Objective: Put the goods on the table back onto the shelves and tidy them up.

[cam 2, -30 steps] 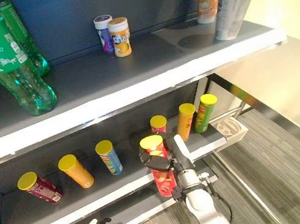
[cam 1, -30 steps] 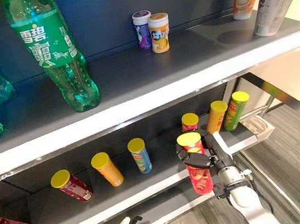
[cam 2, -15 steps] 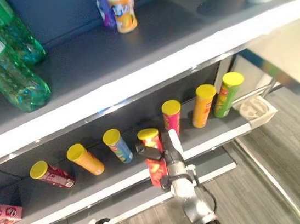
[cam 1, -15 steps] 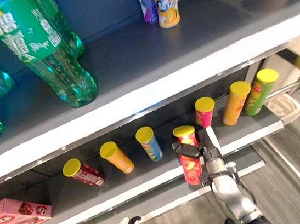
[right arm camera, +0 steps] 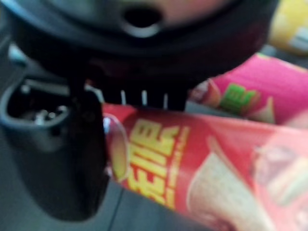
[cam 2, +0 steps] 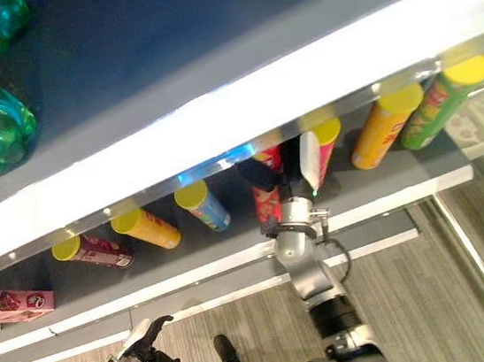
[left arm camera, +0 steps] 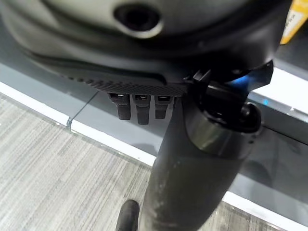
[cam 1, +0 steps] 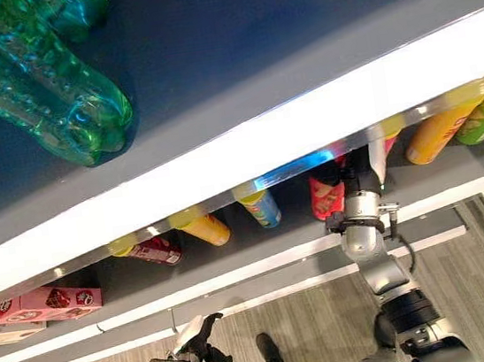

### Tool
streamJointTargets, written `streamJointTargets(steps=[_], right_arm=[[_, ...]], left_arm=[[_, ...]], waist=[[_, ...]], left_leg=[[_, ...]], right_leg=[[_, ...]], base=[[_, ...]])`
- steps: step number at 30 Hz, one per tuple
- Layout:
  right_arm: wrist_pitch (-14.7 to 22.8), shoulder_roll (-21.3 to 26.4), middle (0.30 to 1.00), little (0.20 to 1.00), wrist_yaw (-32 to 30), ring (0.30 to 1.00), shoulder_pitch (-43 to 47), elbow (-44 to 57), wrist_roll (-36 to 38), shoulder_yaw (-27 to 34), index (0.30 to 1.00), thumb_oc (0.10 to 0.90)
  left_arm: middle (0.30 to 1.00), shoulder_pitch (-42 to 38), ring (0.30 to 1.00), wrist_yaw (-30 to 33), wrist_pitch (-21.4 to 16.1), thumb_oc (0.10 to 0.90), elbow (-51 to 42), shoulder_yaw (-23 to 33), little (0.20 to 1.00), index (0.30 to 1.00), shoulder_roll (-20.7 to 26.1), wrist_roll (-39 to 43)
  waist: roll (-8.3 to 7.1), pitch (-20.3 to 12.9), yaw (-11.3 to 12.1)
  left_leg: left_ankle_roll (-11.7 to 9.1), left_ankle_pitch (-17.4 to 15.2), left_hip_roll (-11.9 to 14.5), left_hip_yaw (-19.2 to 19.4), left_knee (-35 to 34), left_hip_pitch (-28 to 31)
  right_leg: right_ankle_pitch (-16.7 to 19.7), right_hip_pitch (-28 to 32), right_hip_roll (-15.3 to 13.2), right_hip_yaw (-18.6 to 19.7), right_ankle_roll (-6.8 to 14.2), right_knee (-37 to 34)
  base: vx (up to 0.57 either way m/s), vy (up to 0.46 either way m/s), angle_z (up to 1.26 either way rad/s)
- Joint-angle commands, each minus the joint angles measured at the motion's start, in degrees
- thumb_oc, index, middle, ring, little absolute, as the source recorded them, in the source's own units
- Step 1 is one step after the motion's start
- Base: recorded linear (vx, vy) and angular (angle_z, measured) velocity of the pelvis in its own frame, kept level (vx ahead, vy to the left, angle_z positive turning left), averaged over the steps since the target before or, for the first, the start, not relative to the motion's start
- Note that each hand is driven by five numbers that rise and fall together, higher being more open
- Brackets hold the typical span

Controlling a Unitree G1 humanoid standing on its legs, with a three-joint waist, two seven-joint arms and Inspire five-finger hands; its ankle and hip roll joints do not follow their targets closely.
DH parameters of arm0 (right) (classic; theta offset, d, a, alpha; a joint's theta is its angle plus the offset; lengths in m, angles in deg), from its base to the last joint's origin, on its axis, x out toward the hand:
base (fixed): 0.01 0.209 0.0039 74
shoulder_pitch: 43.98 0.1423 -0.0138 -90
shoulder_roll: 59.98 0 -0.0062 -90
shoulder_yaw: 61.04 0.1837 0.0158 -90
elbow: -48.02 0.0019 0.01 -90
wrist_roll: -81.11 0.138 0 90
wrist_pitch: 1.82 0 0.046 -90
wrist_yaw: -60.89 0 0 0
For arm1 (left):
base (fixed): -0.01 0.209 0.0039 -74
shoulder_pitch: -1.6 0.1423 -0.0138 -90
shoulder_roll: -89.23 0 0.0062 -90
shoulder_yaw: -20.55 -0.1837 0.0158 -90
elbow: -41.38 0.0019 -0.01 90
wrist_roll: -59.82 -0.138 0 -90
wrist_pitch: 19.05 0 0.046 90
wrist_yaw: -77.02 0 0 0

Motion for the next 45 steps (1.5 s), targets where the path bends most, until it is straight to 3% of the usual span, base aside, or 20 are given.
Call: streamJointTargets(steps=[1,16,19,20,29,42,45], right_arm=[[8.5,-2.8,0.3,0.3,-4.3,0.3,9.5,4.2,-5.0,1.9,0.3,0.4],[11.0,-4.8,0.3,0.3,-3.4,0.3,6.8,4.4,-2.2,2.0,0.3,0.4],[11.1,-4.8,0.3,0.3,-3.8,0.3,7.3,3.6,-2.4,2.2,0.3,0.4],[11.2,-4.4,0.3,0.3,-4.3,0.3,7.8,3.0,-2.7,2.7,0.3,0.4],[11.1,-3.2,0.3,0.3,-4.7,0.3,9.2,2.8,-3.3,3.3,0.3,0.4],[11.5,1.9,0.3,0.3,-3.8,0.3,11.4,6.7,-7.4,2.5,0.3,0.4],[12.3,3.3,0.3,0.3,-1.5,0.3,11.7,7.3,-6.4,0.7,0.3,0.4]], left_arm=[[0.9,-3.2,0.9,3.1,-0.9,0.8,4.4,2.3,0.9,0.9,5.5,-1.4],[0.9,-3.3,0.9,4.4,-2.2,0.8,1.9,2.5,0.9,0.9,7.3,-2.2],[0.9,-3.4,0.9,4.8,-2.3,0.8,1.5,3.1,0.9,0.9,7.7,-1.9],[0.9,-3.7,0.9,5.3,-2.5,0.8,0.9,3.5,0.9,0.9,8.3,-1.8],[0.9,-6.2,0.9,6.3,-3.1,0.8,-1.8,3.6,0.9,0.9,9.9,-1.9],[0.9,-7.0,0.9,7.6,-3.5,0.8,-2.6,4.2,0.9,0.9,12.5,-1.9],[0.9,-9.7,0.9,8.9,-3.3,0.8,-6.5,4.3,0.9,0.9,15.3,-3.0]], waist=[[-0.68,2.2,0.2],[1.95,5.0,-0.9],[2.79,5.4,-0.8],[3.76,6.0,-0.8],[6.16,7.7,-1.4],[5.88,7.9,-1.3],[5.57,9.3,-1.6]], left_leg=[[-2.0,-4.5,5.5,-3.0,0.2,0.5],[-1.5,-5.3,2.5,-4.3,0.2,-0.3],[-1.4,-5.3,1.6,-4.9,0.2,-1.0],[-1.2,-5.2,0.7,-5.3,0.2,-1.9],[-0.8,-5.2,-2.2,-6.2,0.2,-4.5],[-0.7,-5.6,-3.0,-6.7,0.2,-5.2],[-0.9,-5.4,-2.9,-6.5,0.2,-5.3]], right_leg=[[8.4,-1.2,-6.0,-0.8,-0.6,0.3],[10.0,-1.9,-9.0,-1.4,0.3,0.3],[10.4,-2.4,-9.9,-1.7,0.5,0.3],[10.9,-3.2,-10.8,-1.6,0.8,0.3],[12.6,-5.8,-13.3,-1.2,1.8,0.3],[13.3,-6.5,-14.6,-1.7,2.2,0.3],[13.5,-6.9,-14.7,-1.5,2.3,0.3]], base=[[-0.03,-0.012,0.09],[-0.01,0.017,0.03],[-0.03,0.054,0.05],[-0.03,0.051,0.07],[-0.03,0.053,0.06],[0.0,0.006,0.02],[-0.04,-0.013,-0.04]])
